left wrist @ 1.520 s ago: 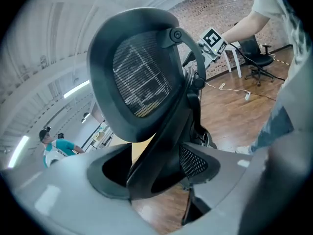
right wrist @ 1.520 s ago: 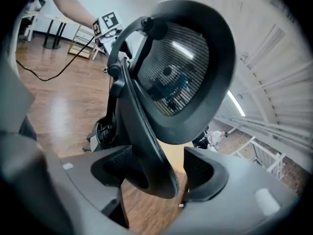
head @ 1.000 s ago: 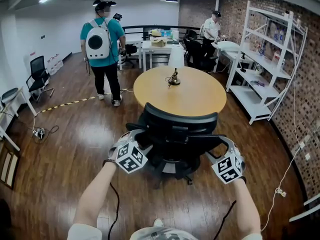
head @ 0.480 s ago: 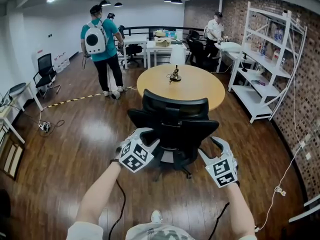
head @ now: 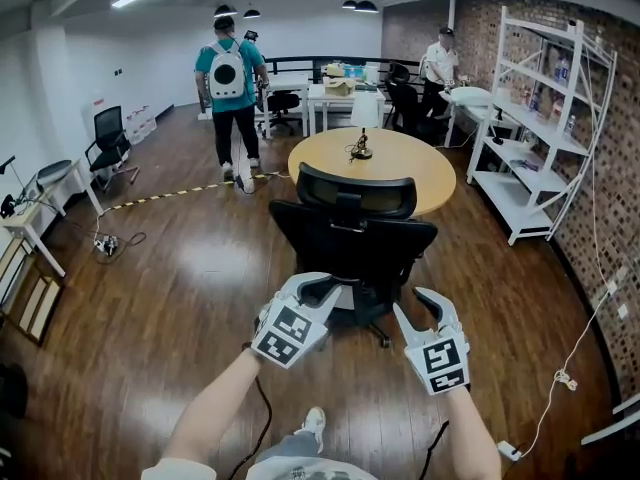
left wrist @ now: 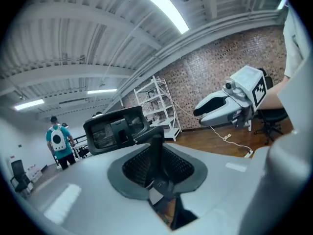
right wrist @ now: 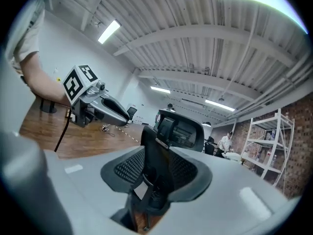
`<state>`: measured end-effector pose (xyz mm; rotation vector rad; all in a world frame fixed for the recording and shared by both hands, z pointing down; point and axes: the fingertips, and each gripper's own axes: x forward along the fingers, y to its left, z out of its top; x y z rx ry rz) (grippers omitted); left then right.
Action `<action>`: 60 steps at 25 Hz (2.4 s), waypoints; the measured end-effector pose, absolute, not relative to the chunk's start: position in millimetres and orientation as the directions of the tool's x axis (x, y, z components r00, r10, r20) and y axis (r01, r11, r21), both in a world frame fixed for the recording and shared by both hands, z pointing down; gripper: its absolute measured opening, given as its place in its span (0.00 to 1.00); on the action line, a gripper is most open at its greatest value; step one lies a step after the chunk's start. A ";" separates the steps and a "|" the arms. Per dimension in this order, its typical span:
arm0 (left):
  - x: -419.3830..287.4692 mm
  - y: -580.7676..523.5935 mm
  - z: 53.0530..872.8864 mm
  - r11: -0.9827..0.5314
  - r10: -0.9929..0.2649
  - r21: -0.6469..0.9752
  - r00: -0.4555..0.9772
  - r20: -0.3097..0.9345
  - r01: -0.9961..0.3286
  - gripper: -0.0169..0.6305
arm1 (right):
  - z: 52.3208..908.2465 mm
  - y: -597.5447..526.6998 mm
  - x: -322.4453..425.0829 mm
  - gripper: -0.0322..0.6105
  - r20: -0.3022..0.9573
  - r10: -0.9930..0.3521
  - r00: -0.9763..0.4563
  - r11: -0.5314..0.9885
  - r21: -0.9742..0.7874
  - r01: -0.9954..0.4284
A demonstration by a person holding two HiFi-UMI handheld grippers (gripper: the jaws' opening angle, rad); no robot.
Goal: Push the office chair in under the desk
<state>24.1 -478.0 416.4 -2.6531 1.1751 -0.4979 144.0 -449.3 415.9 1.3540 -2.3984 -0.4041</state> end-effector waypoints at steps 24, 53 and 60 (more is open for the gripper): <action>-6.9 -299.7 373.1 -0.700 -0.713 -0.018 0.700 -0.034 -0.714 0.05 | 374.6 -287.6 46.0 0.05 -0.077 -0.896 -0.438 0.421 0.173 -0.891; -30.8 -235.1 383.8 -0.718 -0.696 0.088 0.715 -0.065 -0.691 0.05 | 394.9 -222.5 12.9 0.05 -0.041 -0.911 -0.411 0.404 0.119 -0.907; -32.2 -234.9 390.4 -0.722 -0.691 0.102 0.721 -0.046 -0.685 0.05 | 402.5 -222.5 17.0 0.05 -0.029 -0.917 -0.398 0.393 0.109 -0.913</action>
